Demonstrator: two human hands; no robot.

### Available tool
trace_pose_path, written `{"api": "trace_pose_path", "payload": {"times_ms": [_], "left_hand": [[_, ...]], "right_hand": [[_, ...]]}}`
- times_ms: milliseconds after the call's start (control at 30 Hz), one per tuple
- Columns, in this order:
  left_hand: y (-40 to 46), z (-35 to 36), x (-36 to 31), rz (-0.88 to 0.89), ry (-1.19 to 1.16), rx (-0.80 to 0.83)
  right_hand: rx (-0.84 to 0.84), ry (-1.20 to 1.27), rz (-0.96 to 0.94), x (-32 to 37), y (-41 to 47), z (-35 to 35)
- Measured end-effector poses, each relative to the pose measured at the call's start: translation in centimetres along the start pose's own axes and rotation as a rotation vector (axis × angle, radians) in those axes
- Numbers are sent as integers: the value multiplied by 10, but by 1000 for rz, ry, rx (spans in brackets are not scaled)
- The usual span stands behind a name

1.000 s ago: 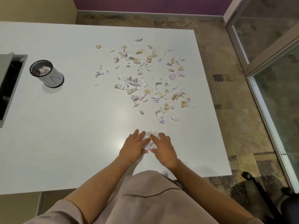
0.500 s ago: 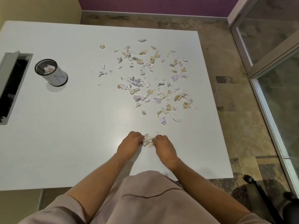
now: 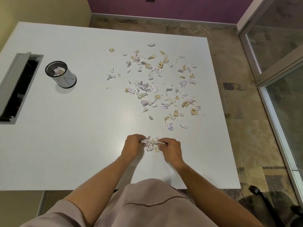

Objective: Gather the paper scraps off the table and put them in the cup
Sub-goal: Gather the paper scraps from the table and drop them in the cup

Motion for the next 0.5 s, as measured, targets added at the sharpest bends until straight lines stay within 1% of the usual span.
{"api": "trace_pose_path", "payload": {"times_ms": [133, 233, 400, 500], "left_hand": [[-2, -18, -2, -42, -95, -75], [0, -38, 1, -75, -147, -122], [6, -82, 14, -146, -294, -217], [11, -114, 27, -169, -358, -275]], "right_hand": [[4, 92, 46, 12, 5, 2], [24, 207, 73, 33, 10, 8], [76, 415, 101, 87, 18, 26], [101, 484, 78, 129, 25, 40]]}}
Point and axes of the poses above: each hand's wrist, its own y-axis towards the middle knuckle, its own z-axis out of the palm, x = y × z, the point moved 4 cm from there along y, towards the middle knuckle, and after that the axes turned 6 degrees about y, right-handed, at the moved point
